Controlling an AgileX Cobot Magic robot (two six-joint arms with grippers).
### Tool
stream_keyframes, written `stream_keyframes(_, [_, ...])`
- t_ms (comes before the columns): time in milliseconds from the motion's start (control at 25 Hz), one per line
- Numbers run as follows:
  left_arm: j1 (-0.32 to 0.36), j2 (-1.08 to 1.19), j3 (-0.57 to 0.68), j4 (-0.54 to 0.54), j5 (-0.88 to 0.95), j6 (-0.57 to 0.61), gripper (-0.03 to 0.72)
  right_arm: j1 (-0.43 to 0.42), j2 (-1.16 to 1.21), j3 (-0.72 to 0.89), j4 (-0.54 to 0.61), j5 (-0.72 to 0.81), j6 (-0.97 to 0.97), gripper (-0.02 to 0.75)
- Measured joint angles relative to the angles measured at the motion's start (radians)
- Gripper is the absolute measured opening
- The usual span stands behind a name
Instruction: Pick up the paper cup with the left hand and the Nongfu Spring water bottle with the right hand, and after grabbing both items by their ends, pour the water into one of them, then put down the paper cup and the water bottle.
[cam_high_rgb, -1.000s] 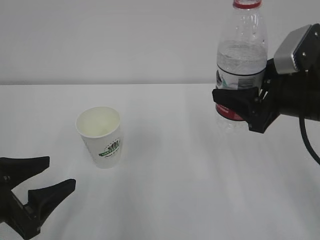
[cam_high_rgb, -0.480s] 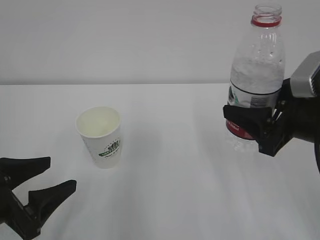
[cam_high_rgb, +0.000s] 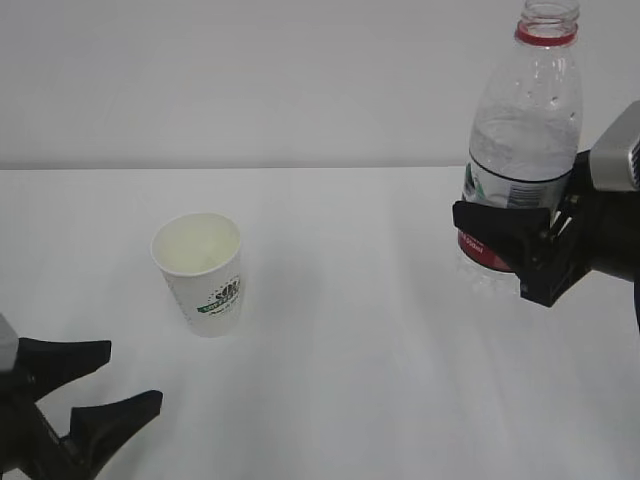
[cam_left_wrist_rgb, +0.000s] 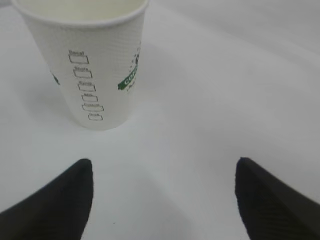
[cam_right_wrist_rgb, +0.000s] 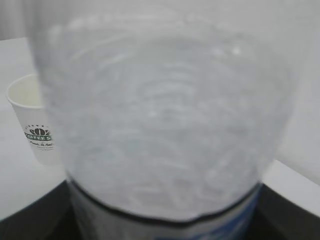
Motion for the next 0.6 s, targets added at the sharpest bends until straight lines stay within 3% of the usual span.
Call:
stream_keyframes(160, [0.000,0.057,-0.022,-0.007,-0.002,0.000,0.686,0.000,0.000,0.000,0.002,0.000,-0.002,0.493])
stream_keyframes(600, [0.000,0.118,-0.144,-0.052,-0.004,0.000,0.691,0.000,0.000,0.000,0.004,0.000,-0.002,0.493])
